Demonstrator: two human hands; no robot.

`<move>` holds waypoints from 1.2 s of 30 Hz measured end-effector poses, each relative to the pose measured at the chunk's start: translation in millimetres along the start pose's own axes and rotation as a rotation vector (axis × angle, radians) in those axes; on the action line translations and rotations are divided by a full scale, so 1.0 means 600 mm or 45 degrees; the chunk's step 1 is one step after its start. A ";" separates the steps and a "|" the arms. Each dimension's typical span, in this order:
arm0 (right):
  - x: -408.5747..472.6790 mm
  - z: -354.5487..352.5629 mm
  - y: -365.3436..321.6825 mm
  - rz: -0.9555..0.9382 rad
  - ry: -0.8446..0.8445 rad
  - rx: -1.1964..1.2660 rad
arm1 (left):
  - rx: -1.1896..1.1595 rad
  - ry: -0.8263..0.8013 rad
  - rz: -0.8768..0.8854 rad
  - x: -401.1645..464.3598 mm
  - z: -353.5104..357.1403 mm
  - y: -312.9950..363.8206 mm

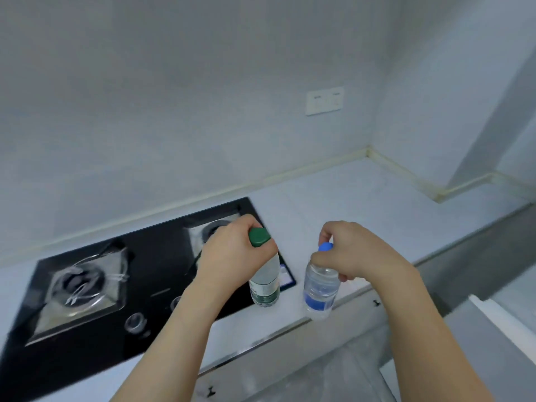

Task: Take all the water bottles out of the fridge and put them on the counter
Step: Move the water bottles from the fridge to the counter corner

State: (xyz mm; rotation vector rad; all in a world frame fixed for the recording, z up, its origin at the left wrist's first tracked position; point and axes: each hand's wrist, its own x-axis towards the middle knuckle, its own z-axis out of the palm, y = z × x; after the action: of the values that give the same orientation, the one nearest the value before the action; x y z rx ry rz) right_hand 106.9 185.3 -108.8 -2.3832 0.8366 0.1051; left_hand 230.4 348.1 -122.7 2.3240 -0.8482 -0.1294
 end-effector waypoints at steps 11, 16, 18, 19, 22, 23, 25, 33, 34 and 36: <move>-0.003 0.178 -0.271 -0.436 -0.158 -0.117 | 0.052 0.288 -0.385 -0.151 -0.196 -0.230; 0.003 0.232 -0.369 -0.605 -0.274 -0.184 | 0.029 0.419 -0.552 -0.197 -0.248 -0.294; 0.005 0.247 -0.405 -0.675 -0.327 -0.223 | 0.008 0.460 -0.623 -0.210 -0.263 -0.317; 0.007 0.253 -0.419 -0.705 -0.346 -0.239 | 0.007 0.477 -0.647 -0.213 -0.269 -0.326; 0.021 0.273 -0.457 -0.800 -0.400 -0.284 | 0.041 0.534 -0.716 -0.218 -0.287 -0.353; 0.032 0.280 -0.473 -0.830 -0.423 -0.294 | 0.054 0.555 -0.741 -0.217 -0.296 -0.364; 0.045 0.291 -0.491 -0.871 -0.446 -0.316 | 0.060 0.569 -0.780 -0.217 -0.308 -0.374; 0.103 0.338 -0.585 -1.011 -0.570 -0.342 | 0.106 0.718 -0.909 -0.200 -0.356 -0.428; 0.105 0.346 -0.597 -1.026 -0.569 -0.343 | 0.104 0.723 -0.912 -0.201 -0.362 -0.438; 0.105 0.358 -0.616 -1.044 -0.559 -0.345 | 0.102 0.717 -0.918 -0.204 -0.372 -0.452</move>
State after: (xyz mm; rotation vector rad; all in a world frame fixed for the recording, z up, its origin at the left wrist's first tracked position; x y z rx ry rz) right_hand 401.0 501.8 -108.7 -2.6116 -0.3956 0.4036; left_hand 348.1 701.0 -128.5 2.4435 0.2750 0.2508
